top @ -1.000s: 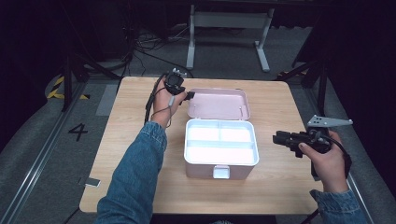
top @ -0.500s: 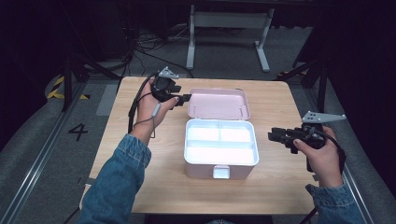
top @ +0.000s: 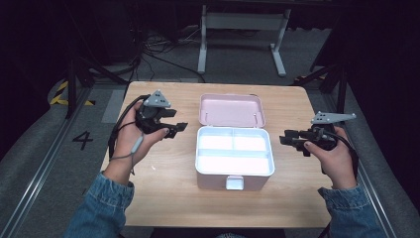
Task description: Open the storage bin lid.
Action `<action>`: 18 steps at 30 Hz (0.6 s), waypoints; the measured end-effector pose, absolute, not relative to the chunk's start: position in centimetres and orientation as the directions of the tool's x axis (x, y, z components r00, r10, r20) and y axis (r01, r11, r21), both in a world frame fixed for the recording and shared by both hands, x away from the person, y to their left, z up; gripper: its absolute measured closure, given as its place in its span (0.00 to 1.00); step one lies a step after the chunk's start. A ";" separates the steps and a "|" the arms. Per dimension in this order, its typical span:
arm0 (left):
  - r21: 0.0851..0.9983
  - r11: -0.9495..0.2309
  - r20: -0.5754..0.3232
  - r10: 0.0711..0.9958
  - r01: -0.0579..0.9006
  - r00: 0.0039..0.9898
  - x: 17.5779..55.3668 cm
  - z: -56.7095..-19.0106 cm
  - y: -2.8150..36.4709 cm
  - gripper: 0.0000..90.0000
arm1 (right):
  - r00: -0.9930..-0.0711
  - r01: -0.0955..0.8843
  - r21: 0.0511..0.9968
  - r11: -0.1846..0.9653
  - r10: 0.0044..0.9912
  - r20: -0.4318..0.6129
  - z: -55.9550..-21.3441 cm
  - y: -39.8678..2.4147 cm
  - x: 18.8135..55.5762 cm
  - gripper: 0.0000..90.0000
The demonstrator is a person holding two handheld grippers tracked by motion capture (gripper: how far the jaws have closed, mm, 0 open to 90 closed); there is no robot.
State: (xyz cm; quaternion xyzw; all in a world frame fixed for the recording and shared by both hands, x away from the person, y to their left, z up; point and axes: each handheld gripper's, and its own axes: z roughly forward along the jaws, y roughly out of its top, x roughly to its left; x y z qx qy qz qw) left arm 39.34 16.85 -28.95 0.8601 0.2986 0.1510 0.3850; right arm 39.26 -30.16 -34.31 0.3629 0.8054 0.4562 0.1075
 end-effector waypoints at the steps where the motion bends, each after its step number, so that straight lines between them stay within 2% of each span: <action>1: 0.746 -0.531 0.033 0.631 0.401 0.775 39.0 -29.1 17.0 0.47 | -0.712 0.487 0.813 0.320 0.685 0.157 -34.3 -30.2 39.3 0.67; 6: 0.725 -0.553 0.057 0.643 0.411 0.764 37.3 -30.2 18.0 0.46 | -0.701 0.498 0.799 0.337 0.698 0.143 -34.5 -30.5 39.6 0.66; 18: 0.709 -0.503 -0.007 0.695 0.494 0.719 35.9 -33.2 20.9 0.46 | -0.670 0.542 0.776 0.321 0.723 0.169 -35.3 -31.8 39.8 0.62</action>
